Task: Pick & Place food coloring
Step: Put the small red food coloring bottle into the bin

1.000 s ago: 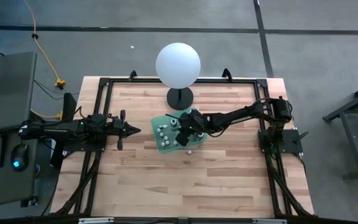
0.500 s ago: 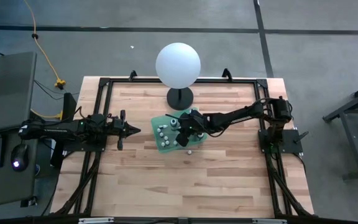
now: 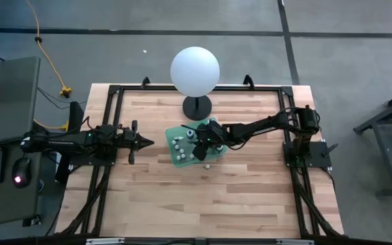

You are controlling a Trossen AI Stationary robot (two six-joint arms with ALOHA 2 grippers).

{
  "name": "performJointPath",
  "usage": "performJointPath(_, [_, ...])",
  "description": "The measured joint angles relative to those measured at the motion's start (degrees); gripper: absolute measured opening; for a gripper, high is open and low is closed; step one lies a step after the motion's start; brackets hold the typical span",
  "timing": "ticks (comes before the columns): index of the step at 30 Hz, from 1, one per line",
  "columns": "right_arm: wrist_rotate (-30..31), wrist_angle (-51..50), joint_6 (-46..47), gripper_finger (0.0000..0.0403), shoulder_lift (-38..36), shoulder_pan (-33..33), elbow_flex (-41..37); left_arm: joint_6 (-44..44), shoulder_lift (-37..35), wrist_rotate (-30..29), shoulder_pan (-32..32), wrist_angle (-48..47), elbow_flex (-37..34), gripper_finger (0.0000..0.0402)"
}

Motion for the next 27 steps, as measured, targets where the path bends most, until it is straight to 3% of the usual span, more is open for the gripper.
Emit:
performJointPath(14, [0.2, -2.5, -2.3, 0.0129, -0.5, 0.0, 3.3, 0.0, 0.0, 0.0, 0.0, 0.0, 0.0, 0.0])
performJointPath(27, [7.4, -25.1, -4.3, 0.0129, -0.6, 0.4, 19.6, 0.0, 0.0, 0.0, 0.0, 0.0, 0.0, 0.0])
